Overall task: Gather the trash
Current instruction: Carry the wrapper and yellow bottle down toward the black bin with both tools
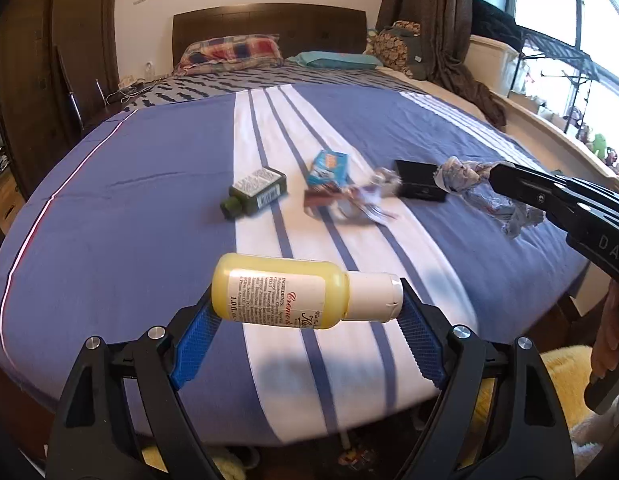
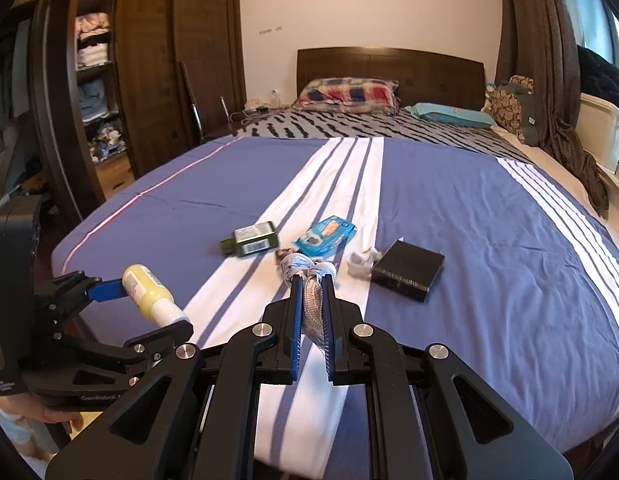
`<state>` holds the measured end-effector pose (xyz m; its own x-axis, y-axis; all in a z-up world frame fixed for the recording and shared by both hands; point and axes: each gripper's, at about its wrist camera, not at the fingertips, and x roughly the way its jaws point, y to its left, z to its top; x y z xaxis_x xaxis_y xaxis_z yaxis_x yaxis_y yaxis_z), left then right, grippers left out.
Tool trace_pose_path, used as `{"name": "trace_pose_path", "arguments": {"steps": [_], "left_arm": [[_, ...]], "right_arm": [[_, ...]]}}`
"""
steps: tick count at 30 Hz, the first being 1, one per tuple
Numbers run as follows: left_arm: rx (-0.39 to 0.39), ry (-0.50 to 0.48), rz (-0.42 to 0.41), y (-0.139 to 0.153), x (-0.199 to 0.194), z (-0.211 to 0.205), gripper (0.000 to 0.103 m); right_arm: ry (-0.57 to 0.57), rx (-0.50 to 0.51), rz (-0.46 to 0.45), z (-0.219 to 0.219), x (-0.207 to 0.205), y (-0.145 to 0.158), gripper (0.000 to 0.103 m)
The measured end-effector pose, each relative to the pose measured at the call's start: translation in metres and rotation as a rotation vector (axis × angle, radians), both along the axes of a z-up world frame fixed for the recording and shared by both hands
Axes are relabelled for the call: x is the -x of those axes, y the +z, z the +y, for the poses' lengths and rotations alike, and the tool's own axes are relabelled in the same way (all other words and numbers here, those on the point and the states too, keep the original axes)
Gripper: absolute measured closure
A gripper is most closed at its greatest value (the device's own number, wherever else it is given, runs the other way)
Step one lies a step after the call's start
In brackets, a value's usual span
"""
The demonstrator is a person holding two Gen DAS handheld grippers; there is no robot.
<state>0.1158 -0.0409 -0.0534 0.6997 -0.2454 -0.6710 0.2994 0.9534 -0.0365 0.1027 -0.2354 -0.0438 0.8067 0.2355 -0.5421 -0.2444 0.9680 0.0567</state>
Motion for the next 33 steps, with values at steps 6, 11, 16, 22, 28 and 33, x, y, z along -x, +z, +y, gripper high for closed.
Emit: {"name": "trace_pose_path", "arguments": {"steps": [6,11,16,22,28,33], "left_arm": [[0.005,-0.034,-0.014,-0.001,0.050,-0.004,0.023],[0.017,-0.057,-0.019,-0.005,0.079,-0.006,0.023],[0.013,-0.073,0.011,-0.021,0.099,-0.010,0.023],[0.009,-0.076,0.097,-0.057,0.110,-0.011,0.023],[0.000,-0.054,0.178,-0.092,0.112,-0.004,0.023],[-0.013,-0.037,0.243,-0.121,0.112,0.001,0.023]], "right_arm": [[-0.003,-0.010,-0.008,-0.001,0.044,-0.006,0.093],[-0.006,-0.006,0.023,-0.001,0.072,-0.022,0.093],[-0.006,-0.017,0.078,0.000,0.090,-0.046,0.093],[0.001,-0.012,0.157,0.009,0.099,-0.079,0.093],[0.014,0.015,0.260,0.020,0.102,-0.119,0.093],[0.028,0.028,0.328,0.028,0.104,-0.145,0.093]]}}
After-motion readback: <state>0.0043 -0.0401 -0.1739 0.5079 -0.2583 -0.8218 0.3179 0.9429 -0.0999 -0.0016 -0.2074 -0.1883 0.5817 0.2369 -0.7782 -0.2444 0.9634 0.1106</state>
